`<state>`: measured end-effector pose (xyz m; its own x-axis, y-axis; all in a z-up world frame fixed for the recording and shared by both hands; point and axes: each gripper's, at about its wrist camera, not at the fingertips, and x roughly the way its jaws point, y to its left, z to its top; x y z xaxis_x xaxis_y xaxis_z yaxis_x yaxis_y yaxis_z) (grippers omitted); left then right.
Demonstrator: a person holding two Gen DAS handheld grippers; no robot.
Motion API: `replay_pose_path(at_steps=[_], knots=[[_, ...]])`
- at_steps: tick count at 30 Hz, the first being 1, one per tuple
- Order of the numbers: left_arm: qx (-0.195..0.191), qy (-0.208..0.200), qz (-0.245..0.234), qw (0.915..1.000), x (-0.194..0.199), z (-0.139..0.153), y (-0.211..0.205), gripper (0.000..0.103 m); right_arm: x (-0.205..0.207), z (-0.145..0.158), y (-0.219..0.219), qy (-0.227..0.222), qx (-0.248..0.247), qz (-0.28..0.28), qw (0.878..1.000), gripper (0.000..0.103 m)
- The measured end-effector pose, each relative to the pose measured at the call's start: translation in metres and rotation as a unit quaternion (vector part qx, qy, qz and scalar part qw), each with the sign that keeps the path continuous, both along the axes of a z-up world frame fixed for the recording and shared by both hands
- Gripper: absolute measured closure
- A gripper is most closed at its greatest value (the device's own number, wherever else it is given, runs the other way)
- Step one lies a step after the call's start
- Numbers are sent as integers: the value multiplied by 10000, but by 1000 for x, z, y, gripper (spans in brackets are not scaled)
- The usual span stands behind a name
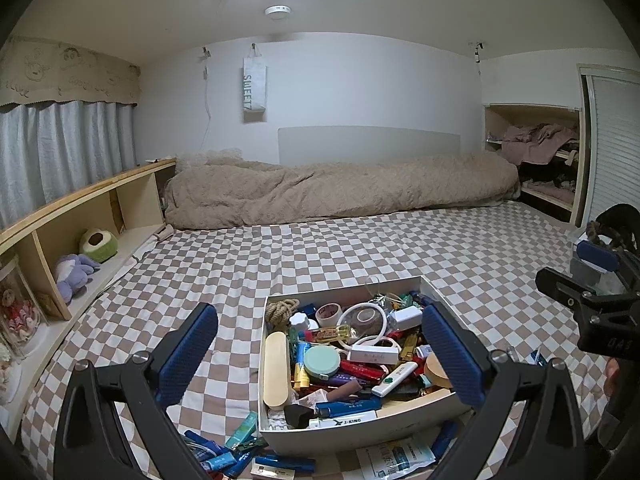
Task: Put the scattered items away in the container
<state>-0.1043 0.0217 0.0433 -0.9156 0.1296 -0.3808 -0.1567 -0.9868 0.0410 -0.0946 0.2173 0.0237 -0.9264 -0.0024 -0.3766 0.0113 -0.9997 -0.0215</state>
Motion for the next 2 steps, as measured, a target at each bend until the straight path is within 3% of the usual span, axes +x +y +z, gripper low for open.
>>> replay_pose_path(at_steps=[2], knots=[[33, -8, 21, 10000, -1, 0, -1, 0, 0, 0, 0, 0, 2, 0, 10000, 0]])
